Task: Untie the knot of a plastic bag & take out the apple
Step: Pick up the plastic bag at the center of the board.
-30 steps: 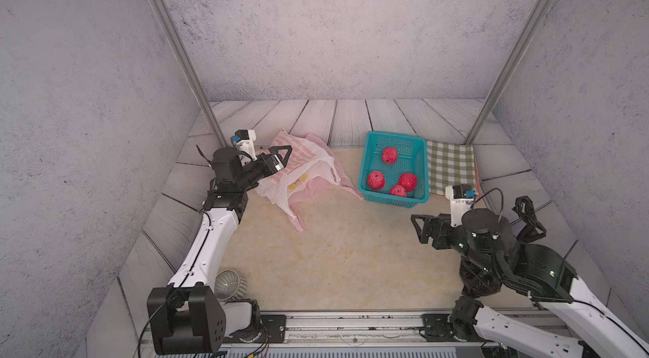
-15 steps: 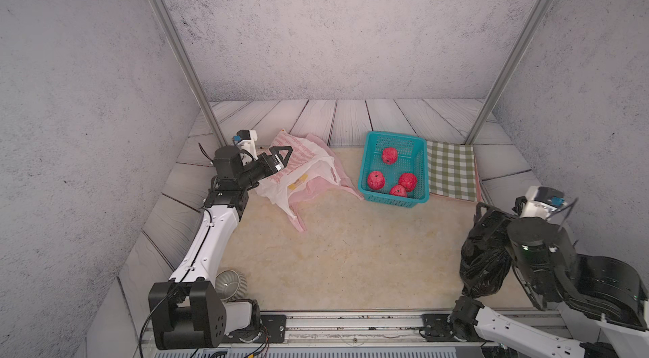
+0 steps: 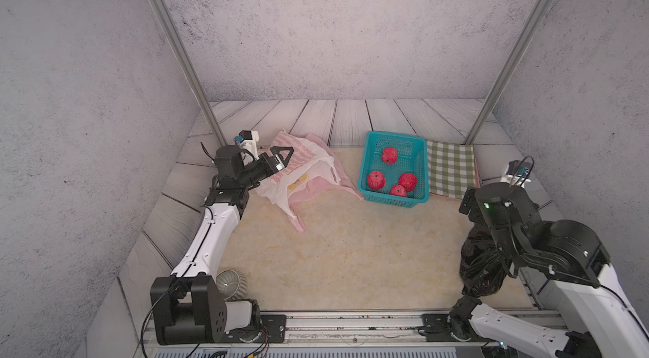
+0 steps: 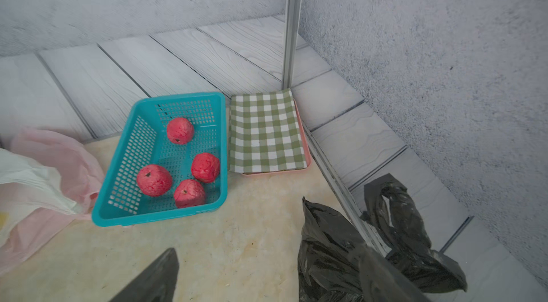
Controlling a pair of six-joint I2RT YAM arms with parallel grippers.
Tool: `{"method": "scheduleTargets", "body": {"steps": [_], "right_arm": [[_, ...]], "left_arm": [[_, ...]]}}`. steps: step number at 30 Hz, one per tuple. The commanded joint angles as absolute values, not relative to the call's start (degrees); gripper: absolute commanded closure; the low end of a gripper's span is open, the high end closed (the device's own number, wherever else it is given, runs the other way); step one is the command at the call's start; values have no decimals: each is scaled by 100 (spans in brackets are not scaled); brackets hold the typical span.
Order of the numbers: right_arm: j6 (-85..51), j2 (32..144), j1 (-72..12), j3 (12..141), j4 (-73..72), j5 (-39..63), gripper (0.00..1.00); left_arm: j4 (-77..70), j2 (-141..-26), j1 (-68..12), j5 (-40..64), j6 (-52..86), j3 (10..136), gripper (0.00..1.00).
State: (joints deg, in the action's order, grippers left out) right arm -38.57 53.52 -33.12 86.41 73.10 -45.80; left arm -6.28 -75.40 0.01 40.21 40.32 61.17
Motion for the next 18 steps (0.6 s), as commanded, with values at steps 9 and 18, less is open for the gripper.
{"method": "scheduleTargets", "body": {"steps": [9,18], "right_arm": [[-3588,4566,-524,7369,6526,-3170,1],[-3938,4147,-435,6921,6425,-3866,0]], "left_arm": [[-825,-7549,79,4184,4121,6240,4],[-894,-7612,112,4236,4235,6225,4]]}}
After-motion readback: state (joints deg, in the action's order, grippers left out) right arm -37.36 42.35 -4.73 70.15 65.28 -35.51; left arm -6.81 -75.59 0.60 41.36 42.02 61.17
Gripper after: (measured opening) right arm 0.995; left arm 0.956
